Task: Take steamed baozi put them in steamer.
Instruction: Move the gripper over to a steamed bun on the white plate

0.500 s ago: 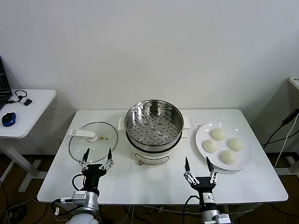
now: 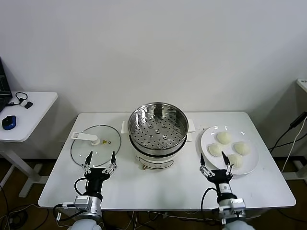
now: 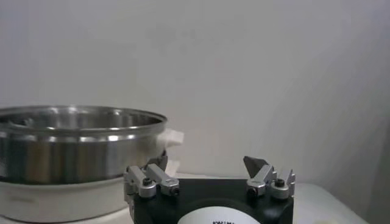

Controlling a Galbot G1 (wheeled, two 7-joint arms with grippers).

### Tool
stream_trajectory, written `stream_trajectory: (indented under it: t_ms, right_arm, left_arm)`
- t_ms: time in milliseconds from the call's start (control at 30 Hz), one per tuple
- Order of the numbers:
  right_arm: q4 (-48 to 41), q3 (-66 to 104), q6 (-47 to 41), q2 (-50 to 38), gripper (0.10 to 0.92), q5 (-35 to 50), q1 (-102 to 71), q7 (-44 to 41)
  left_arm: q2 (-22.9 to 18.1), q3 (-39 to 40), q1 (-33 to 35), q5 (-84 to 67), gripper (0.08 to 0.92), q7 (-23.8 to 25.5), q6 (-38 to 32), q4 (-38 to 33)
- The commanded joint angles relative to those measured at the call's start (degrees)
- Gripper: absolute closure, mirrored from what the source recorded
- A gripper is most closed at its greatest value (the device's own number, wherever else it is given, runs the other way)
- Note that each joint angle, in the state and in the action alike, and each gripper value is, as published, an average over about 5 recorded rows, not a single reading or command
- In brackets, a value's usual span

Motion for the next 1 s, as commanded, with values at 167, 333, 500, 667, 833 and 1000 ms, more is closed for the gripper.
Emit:
stream_trajectory:
  t_ms: [167, 333, 500, 667, 833, 1000]
  right_arm:
    - [-4.4, 3.7, -15.3, -14.4, 0.203, 1.2, 11.7, -6.9]
    - [-6.9, 2.9, -19.6, -22.6, 0.203, -3.0, 15.7, -14.0]
    - [-10.5, -1.7, -22.4, -34.5, 0.203, -4.0, 20.6, -21.1]
    - [-15.1, -10.7, -22.1, -46.0, 0.203, -3.6, 28.3, -28.2]
    - [-20.6, -27.9, -19.0, -54.5, 0.203, -1.7, 44.3, -35.9]
    - [-27.0, -57.4, -15.7, -57.4, 0.203, 2.9, 70.8, -43.6]
  left_arm:
    - [-1.5, -0.1, 0.0, -0.5, 0.177, 0.0, -0.3, 0.0]
    - [-1.5, 0.2, 0.1, -1.5, 0.177, -0.1, -0.2, -0.3]
    - [-1.5, 0.8, 0.2, -1.3, 0.177, -0.1, -0.4, 0.0]
    - [-1.3, 1.2, 0.4, -1.2, 0.177, -0.1, -0.8, 0.0]
    - [-1.2, 1.5, 0.4, -1.4, 0.177, -0.2, -1.2, 0.3]
    - [-1.1, 1.8, 0.4, -2.3, 0.177, -0.1, -1.1, 0.2]
